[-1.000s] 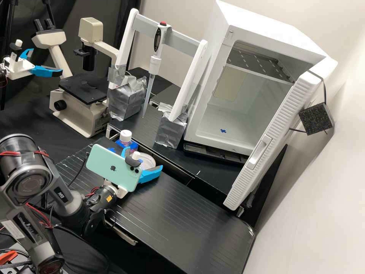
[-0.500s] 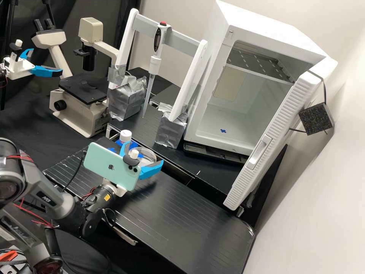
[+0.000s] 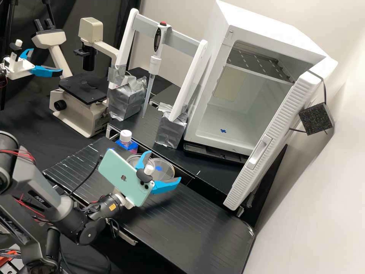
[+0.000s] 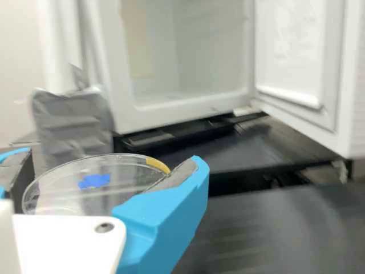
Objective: Open the lid
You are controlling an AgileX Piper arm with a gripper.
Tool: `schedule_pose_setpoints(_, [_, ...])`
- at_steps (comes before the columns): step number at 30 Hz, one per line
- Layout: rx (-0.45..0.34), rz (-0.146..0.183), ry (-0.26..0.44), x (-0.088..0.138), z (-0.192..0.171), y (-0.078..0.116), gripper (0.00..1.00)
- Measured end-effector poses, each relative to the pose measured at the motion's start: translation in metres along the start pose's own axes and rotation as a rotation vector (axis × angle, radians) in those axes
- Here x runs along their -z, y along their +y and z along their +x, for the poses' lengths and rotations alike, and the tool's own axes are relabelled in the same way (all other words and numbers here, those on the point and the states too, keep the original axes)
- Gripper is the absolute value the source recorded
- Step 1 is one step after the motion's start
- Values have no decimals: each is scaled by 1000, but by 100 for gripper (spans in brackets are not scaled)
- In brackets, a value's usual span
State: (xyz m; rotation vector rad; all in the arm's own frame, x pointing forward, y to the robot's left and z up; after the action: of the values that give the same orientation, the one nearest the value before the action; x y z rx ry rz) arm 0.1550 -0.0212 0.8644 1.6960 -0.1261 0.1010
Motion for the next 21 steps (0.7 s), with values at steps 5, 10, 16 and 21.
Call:
schedule_pose_setpoints(5, [-36, 2, -72, -18, 15, 9, 0])
schedule_pose_setpoints(10, [-82, -11, -127, -30, 24, 16, 0])
schedule_pose_setpoints(16, [-82, -42, -151, -36, 30, 13, 0])
schedule_pose_setpoints(21, [-61, -52, -157, -39, 32, 8, 0])
